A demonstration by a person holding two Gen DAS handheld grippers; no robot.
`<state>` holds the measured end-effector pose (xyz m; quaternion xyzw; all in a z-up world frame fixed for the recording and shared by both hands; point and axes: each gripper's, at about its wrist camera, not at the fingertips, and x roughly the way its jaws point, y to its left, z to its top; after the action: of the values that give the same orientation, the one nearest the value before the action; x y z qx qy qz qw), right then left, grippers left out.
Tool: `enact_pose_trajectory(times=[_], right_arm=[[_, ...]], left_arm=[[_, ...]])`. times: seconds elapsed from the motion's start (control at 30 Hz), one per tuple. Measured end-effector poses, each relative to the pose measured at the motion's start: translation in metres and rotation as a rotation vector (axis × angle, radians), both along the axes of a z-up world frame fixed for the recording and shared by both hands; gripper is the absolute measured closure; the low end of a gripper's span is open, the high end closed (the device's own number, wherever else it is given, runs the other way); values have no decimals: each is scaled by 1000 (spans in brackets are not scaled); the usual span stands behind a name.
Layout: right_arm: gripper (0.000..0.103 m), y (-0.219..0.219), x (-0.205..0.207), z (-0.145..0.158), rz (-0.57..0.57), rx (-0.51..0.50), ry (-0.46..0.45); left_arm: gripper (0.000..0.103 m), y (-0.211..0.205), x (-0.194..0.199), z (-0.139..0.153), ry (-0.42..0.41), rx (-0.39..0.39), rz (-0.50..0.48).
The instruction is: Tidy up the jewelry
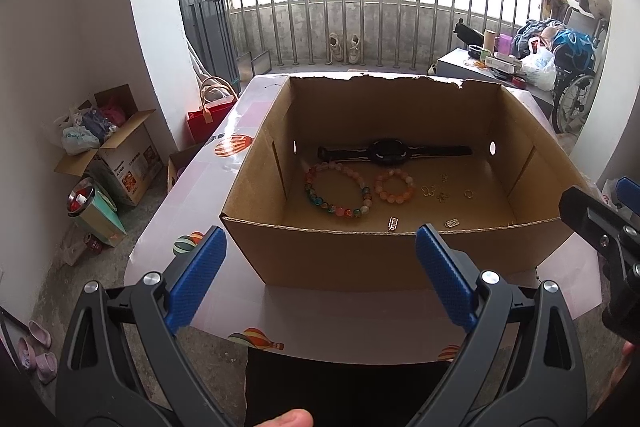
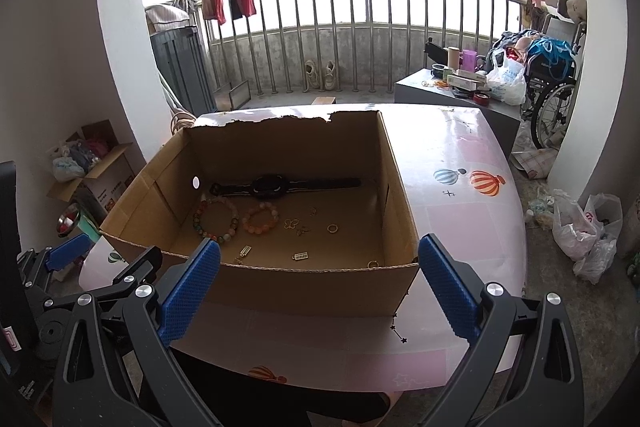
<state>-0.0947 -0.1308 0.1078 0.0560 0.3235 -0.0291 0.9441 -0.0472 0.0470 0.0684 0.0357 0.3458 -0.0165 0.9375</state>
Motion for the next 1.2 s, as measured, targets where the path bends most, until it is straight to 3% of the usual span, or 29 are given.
enact_pose_trajectory(times=[1.2], right_arm=[[6,-3,2,-4,-7,3,17]], left_arm=[[11,6,1,1,11,-15,5]])
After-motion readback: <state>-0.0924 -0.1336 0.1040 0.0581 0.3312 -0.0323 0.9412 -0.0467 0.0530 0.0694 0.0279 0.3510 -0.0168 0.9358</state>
